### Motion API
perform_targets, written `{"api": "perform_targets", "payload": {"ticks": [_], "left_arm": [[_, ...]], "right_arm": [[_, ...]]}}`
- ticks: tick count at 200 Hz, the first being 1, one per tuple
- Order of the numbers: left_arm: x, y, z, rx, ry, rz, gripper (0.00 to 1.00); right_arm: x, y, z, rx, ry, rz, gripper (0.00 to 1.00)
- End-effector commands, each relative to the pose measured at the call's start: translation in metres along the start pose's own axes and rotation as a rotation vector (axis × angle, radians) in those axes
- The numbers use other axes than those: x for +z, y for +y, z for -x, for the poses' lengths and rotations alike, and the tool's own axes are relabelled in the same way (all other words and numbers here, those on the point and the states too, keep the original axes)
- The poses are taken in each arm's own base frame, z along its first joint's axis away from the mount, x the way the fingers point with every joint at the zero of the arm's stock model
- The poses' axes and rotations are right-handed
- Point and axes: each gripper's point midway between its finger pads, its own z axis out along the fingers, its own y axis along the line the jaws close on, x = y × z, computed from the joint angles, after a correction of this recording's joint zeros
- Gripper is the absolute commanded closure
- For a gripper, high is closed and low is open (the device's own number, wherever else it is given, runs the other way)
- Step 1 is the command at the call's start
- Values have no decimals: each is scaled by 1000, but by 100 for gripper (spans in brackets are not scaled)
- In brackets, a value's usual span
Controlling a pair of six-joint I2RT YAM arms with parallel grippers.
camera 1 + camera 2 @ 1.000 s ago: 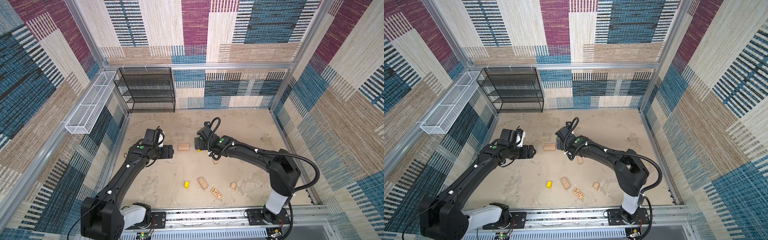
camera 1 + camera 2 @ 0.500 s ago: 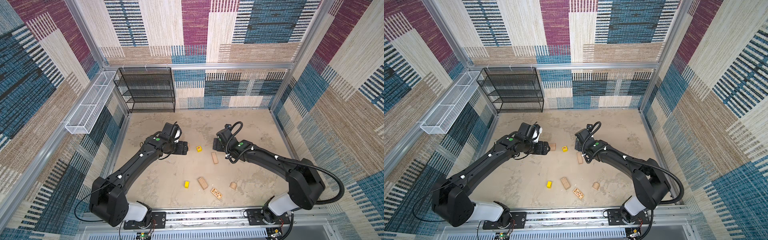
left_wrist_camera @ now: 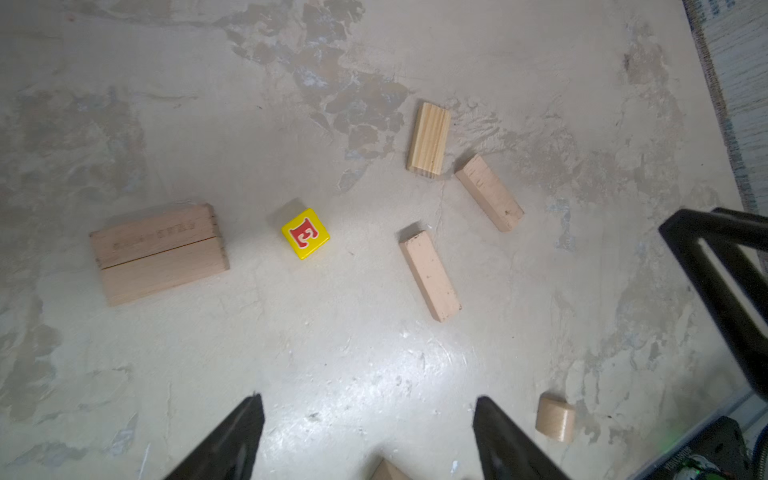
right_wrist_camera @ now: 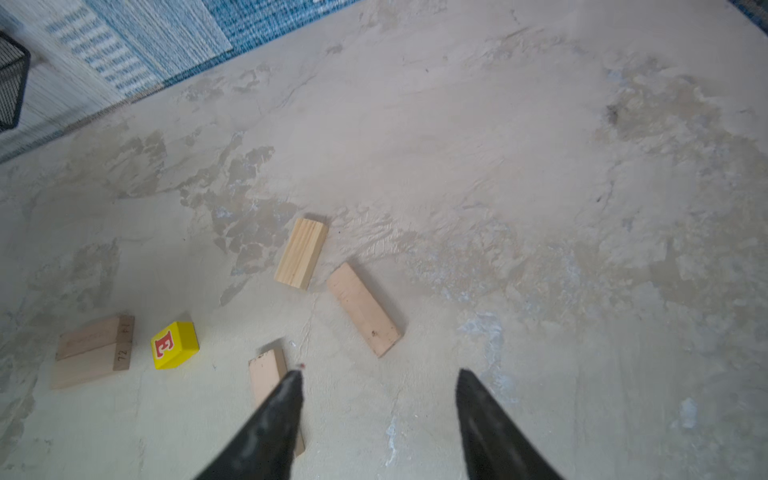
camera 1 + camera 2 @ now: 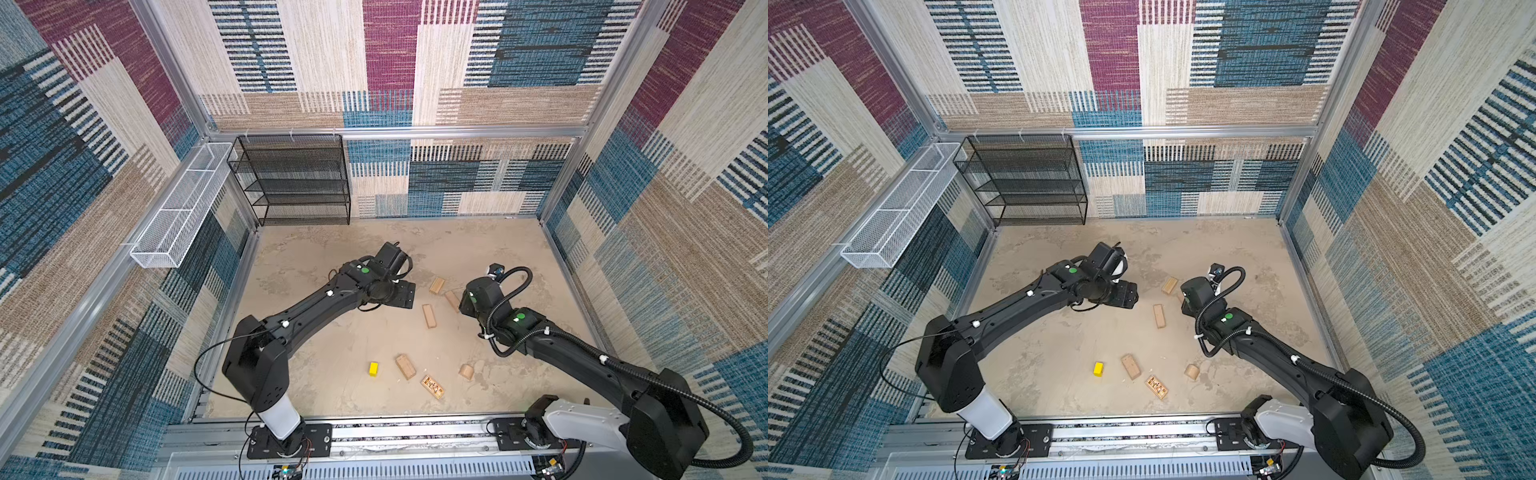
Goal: Build the wood block tower
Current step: 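Lower the left gripper over the plain block marked 58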
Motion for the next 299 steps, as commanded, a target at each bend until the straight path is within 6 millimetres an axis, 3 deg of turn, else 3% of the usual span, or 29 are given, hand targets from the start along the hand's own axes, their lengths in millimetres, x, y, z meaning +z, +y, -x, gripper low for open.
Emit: {"api": "perform_targets", "payload": {"ticks": [1,51,101,223,299], "left_arm": [[11,-12,5,-12,2,15,17],[48,-47,-2,16,59,-2,17],[81,-60,-14,-1,116,5,20],[122,-54,-36,29,188,63,37],[134,-52,-32,74,203,91,37]], "right_arm": [[-6,-4,11,-9,-49,-1,2],[-16,-23,-4,1,-31,-15,0],[-29,-39,2,-15,-75,-45,0],[-35,-45,3,-52,-97,-48,0],[-35,-46,2,-67,-90,-50,0]]}}
